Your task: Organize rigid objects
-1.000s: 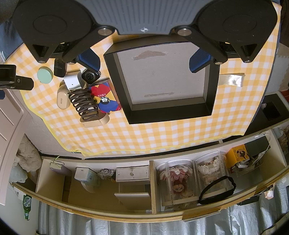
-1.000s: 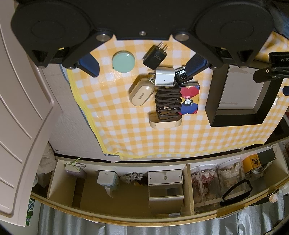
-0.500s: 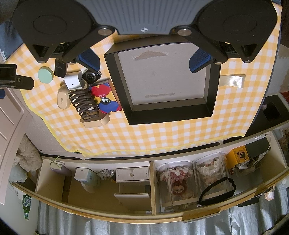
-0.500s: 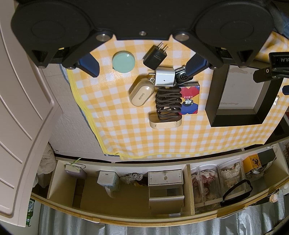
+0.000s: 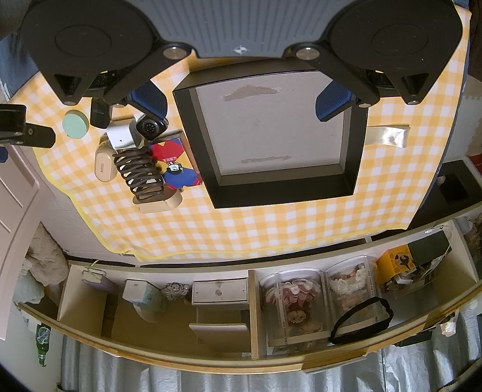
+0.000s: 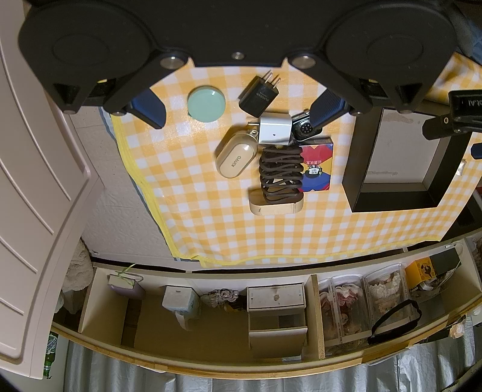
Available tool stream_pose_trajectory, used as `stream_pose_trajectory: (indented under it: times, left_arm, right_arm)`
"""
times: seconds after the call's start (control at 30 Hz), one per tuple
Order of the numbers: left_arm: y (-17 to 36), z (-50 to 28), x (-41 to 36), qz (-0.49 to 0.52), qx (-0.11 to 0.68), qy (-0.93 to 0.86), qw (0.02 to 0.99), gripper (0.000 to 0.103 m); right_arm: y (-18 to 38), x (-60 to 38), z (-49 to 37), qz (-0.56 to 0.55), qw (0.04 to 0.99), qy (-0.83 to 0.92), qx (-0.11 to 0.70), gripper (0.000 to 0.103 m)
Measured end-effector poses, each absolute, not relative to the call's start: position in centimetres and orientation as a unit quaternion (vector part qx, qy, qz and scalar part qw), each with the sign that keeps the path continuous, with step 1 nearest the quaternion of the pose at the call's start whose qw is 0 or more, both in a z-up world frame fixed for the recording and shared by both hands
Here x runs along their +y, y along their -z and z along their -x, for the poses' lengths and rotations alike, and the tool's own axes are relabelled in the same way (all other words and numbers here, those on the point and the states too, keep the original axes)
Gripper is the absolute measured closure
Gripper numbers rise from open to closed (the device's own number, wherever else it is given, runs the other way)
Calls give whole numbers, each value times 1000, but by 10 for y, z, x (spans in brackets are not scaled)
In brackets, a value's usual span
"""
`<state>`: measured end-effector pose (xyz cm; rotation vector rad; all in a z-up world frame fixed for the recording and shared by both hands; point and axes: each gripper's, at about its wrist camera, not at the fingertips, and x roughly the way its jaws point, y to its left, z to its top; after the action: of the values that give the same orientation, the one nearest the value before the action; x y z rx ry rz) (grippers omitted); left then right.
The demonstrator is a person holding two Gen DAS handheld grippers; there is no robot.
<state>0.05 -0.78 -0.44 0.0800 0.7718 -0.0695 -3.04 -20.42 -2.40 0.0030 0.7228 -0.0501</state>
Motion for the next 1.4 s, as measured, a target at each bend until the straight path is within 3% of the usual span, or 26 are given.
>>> stream_pose_trajectory:
  times: [0.77,1.13,1.4]
  left_arm:
    - [-3,-2,-3,-36,364,29,930,0]
    - [-15,-12,14,-25,328,-4,944,0]
    - [-21,-33,39,-16,317,-25,948,0]
  right_arm:
    - [15,-216,22,-13,945,66,321,0]
    - [8,-243,-16,-36,956,39,288,0]
    - [21,-245,-50,-52,949,23,310,0]
